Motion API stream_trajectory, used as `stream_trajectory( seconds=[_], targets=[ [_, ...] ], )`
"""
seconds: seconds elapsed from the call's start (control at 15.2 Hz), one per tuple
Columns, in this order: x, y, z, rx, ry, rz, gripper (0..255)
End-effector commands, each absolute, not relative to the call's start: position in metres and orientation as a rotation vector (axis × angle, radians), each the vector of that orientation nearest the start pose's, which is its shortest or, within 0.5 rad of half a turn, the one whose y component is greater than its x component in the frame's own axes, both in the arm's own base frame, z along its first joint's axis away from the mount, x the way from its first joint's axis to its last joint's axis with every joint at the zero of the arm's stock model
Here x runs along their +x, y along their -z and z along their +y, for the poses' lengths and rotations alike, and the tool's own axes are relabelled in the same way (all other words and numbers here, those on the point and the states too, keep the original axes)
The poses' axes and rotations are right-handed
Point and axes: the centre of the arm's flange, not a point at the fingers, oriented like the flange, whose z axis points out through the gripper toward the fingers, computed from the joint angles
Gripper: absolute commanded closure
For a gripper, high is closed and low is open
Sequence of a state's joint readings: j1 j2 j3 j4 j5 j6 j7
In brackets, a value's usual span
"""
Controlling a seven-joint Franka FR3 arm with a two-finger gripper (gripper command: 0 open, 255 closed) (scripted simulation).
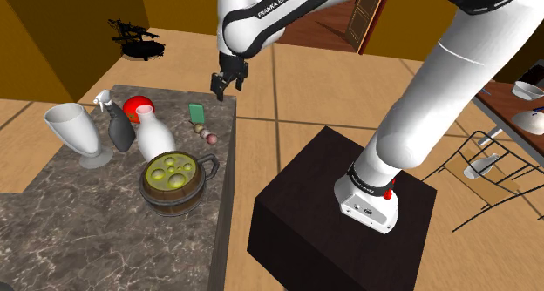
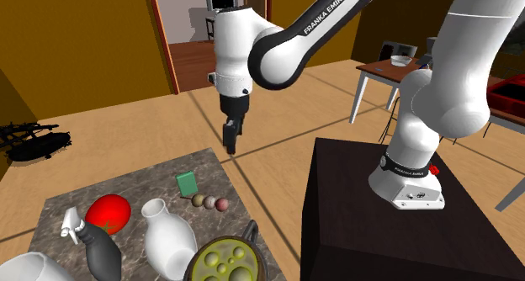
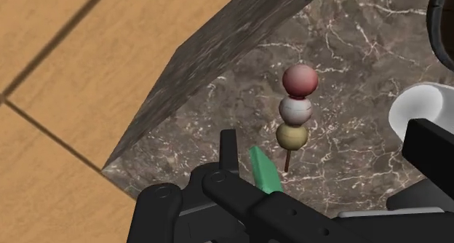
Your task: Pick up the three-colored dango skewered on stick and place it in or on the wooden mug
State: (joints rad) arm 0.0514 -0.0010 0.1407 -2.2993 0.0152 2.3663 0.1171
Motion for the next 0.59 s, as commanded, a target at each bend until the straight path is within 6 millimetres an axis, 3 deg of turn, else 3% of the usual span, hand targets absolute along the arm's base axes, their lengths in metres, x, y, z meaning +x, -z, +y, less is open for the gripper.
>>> stream_trajectory(
  seconds=[0.0, 0.53],
  targets=[
    [0.529, -0.338, 0.11, -3.116, 0.121, -0.099, 0],
    [0.602, -0.277, 0.143, -3.115, 0.188, -0.094, 0]
  ],
)
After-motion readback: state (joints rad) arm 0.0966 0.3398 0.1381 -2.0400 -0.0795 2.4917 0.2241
